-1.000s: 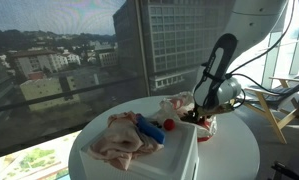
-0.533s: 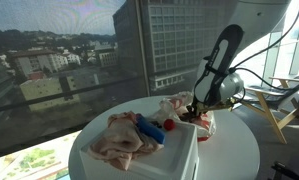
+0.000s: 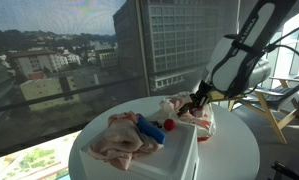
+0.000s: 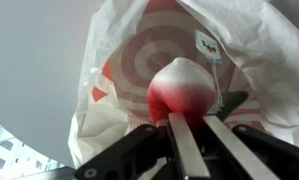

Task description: Remove the strawberry, the sponge and the beetroot plushy from the and put them on the basket

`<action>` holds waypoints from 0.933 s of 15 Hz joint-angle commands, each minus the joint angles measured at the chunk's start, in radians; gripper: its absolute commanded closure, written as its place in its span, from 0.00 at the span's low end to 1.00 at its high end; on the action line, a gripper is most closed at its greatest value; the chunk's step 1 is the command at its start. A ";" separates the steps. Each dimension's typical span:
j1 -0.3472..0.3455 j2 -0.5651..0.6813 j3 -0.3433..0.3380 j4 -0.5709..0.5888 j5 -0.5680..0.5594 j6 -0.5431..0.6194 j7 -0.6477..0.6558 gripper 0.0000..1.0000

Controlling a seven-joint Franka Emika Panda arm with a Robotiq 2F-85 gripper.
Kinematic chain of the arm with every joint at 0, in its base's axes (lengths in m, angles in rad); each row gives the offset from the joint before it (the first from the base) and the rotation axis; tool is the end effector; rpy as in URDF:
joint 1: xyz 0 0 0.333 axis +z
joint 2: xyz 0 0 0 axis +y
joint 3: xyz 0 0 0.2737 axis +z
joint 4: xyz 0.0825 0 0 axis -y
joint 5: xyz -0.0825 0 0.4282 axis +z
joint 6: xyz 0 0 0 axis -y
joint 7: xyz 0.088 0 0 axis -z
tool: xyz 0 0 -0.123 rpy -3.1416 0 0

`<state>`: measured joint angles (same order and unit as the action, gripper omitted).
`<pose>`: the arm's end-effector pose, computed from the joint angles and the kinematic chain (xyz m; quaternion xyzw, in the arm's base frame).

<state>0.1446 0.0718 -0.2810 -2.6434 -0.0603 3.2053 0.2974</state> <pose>0.4858 -0.0636 0.1785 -0.9535 0.1769 -0.2440 0.0046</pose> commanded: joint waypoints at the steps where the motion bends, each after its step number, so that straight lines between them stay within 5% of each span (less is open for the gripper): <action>1: 0.043 -0.173 -0.119 -0.122 -0.166 -0.091 0.001 0.92; 3: -0.008 -0.270 -0.087 -0.169 -0.310 -0.137 0.023 0.92; 4: 0.016 -0.265 -0.069 -0.104 -0.329 -0.173 0.027 0.91; 10: 0.018 -0.480 0.053 -0.130 -0.531 -0.112 0.048 0.89; 14: 0.168 -0.490 -0.013 -0.099 -0.568 -0.055 -0.025 0.88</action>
<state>0.2187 -0.3894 -0.2382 -2.7428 -0.5963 3.0979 0.3303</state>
